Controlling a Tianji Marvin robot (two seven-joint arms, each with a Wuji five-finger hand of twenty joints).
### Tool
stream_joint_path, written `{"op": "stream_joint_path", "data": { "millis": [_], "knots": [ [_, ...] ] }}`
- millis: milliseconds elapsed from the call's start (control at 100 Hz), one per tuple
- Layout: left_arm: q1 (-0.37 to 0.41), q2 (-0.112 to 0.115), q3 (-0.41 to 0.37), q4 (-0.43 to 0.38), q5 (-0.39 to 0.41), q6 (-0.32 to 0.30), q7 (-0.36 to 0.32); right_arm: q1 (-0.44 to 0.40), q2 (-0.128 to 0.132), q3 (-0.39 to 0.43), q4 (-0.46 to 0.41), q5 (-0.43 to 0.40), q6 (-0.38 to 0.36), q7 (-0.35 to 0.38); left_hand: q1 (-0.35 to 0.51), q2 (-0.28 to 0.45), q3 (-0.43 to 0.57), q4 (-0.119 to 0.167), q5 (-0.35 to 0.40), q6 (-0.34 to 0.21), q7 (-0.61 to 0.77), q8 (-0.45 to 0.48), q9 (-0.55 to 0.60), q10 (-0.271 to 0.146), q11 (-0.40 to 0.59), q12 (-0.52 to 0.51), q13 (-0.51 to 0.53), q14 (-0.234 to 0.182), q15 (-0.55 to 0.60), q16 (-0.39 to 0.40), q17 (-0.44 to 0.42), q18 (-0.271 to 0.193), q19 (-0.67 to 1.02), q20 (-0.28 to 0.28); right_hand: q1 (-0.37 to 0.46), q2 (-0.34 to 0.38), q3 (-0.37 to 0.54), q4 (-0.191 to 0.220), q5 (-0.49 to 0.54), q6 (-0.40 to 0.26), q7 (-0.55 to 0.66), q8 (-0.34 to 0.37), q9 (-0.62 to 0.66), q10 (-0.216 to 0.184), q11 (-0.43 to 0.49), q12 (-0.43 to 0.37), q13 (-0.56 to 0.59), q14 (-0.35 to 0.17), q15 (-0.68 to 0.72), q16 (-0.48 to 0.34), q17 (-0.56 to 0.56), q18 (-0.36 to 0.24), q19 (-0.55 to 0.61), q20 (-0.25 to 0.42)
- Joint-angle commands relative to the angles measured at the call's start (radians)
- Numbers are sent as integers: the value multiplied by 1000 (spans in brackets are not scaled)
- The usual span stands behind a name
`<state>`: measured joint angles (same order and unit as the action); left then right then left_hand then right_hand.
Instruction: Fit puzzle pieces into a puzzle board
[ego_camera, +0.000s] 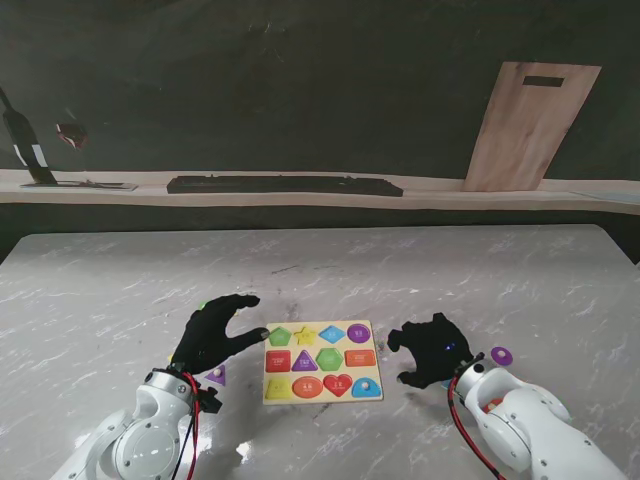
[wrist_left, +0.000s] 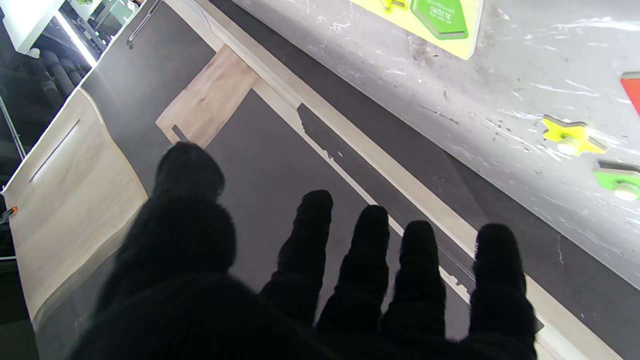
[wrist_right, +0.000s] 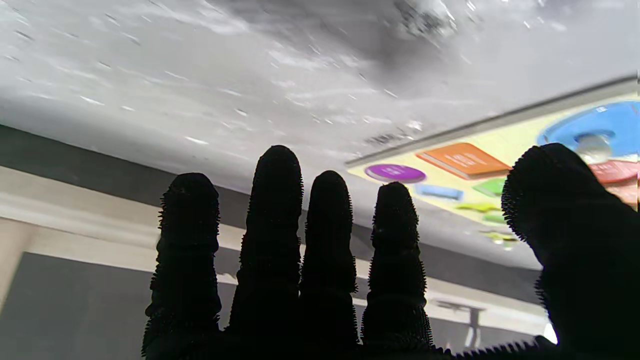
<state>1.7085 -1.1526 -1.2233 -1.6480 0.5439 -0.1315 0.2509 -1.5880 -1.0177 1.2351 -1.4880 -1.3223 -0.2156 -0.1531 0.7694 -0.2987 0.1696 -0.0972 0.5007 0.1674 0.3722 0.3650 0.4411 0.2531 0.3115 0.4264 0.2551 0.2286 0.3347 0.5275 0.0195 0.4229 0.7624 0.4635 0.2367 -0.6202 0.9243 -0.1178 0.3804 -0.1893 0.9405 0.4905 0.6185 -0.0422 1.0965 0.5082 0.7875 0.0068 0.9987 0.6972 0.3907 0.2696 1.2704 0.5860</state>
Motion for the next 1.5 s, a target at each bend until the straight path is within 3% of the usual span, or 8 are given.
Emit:
{"op": "stream_joint_path", "data": {
  "millis": [0,250,510,710,830,1390,1440,1490],
  "knots": [
    [-3,-2,7,1,-9,6,-6,-26,17,26,2,-4,2,2,16,23,-29,33,17,-26,-18,-6,6,-14,-15,-5,7,-32,-23,0,-10,-93,-14,14,11,-18,34,40,-8,-5,-1,7,-26,-11,7,4,-12,-18,2,2,-9,-14,-6,2],
    [-10,-3,14,6,-14,11,-7,-85,31,127,-22,-91,-25,37,20,26,-39,34,19,-27,-19,-6,6,-15,-14,-5,7,-34,-23,0,-11,-94,-14,15,7,3,82,39,80,7,16,10,-27,-6,-3,0,-24,-16,-4,5,-12,-15,-15,4],
    [-16,-4,20,11,-22,17,-11,-114,39,171,-26,-144,-32,29,22,28,-49,34,19,-29,-18,-6,7,-16,-14,-4,8,-33,-22,0,-11,-92,-13,15,47,-3,115,38,111,-12,22,13,-2,-16,0,0,-12,-22,-4,10,-1,-15,-13,13],
    [-19,-5,22,13,-23,19,-9,-132,41,200,-29,-142,-71,29,26,30,-56,34,20,-28,-17,-5,8,-16,-14,-4,8,-34,-23,-1,-11,-90,-14,15,105,-115,237,35,89,-28,13,9,-12,-37,-11,-2,-16,-40,-20,17,1,-29,-29,25],
    [-19,-5,23,14,-25,20,-12,-138,42,206,-25,-144,-78,21,28,32,-60,35,20,-29,-17,-5,7,-15,-14,-4,8,-34,-24,-1,-11,-90,-14,15,104,-167,261,34,76,-26,13,8,-15,-45,-7,2,-17,-46,-19,23,2,-33,-33,30],
    [-19,-5,23,14,-23,20,-10,-133,41,187,8,-129,-58,-6,40,39,-83,36,23,-27,-18,-6,8,-14,-15,-4,8,-33,-24,-1,-13,-89,-17,15,148,-142,278,18,148,-68,55,18,76,-77,-10,-2,41,-61,-11,29,45,-43,-38,47],
    [-19,-5,24,14,-22,21,-9,-132,41,185,10,-127,-55,-8,41,40,-86,36,25,-28,-17,-5,10,-15,-14,-4,9,-33,-23,-1,-11,-90,-16,15,154,-143,269,-3,157,-73,56,0,87,-81,-13,-3,47,-62,-12,30,49,-45,-40,50],
    [-19,-5,24,14,-23,22,-9,-132,41,184,11,-126,-53,-10,43,40,-88,36,24,-27,-18,-6,8,-13,-15,-5,7,-33,-24,-1,-12,-91,-16,15,159,-145,269,-37,158,-81,88,-65,94,-84,-14,-3,51,-61,-11,32,53,-43,-42,58]
  ]
}}
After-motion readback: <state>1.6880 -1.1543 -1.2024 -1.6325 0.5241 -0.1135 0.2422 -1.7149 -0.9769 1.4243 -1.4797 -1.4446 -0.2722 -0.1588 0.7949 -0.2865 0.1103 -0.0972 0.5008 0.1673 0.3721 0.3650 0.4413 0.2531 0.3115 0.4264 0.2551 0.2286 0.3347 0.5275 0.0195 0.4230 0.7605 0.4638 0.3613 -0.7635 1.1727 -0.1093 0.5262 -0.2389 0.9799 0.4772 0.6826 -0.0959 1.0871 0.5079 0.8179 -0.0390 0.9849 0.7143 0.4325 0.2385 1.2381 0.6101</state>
